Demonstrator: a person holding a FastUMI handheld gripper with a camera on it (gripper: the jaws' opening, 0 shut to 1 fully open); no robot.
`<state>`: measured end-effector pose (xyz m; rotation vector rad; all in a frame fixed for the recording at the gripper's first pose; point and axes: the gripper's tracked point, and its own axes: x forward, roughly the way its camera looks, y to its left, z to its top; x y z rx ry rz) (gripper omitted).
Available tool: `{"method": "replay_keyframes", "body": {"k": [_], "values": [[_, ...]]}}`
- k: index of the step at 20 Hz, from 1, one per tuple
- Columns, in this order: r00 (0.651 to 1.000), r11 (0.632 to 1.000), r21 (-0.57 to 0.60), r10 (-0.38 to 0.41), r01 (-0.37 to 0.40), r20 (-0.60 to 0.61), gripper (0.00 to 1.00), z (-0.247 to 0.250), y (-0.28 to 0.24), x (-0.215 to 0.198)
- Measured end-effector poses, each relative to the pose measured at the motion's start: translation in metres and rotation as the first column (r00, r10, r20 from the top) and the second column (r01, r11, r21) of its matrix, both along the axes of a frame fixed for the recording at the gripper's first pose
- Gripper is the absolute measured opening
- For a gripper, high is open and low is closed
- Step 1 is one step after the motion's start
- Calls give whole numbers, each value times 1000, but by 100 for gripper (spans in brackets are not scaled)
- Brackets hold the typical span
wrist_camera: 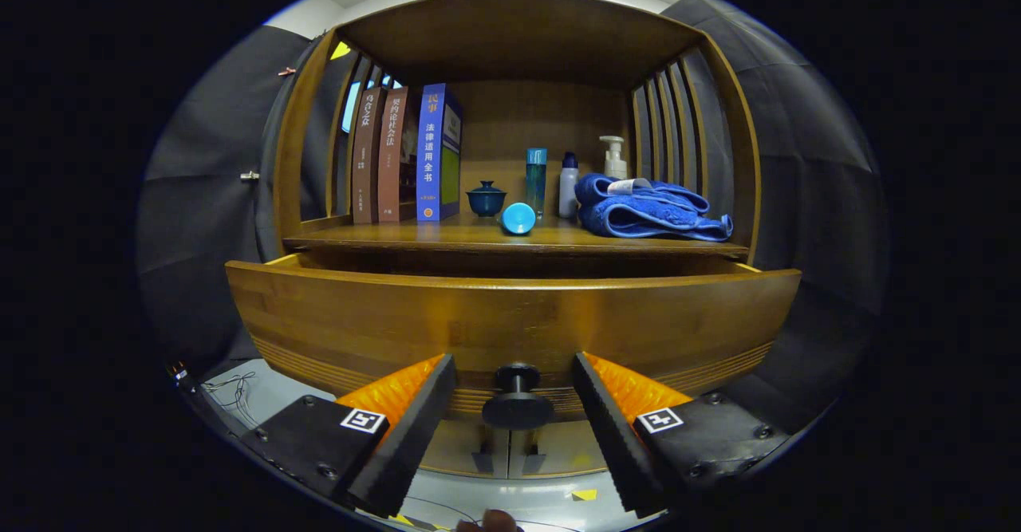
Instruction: Pull open the drawer, take out the items inside it, and place them on the countertop above the cabinet.
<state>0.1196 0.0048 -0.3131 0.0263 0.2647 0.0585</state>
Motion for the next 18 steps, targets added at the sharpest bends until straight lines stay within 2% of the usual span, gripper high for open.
{"method": "replay_keyframes", "body": {"k": [5,13,18], "values": [[1000,998,55,-4,5,-3,98,-1,2,29],[999,1000,-16,16,-16,-43,98,-8,3,59],[999,1000,-9,16,-16,-42,99,-10,5,57]]}}
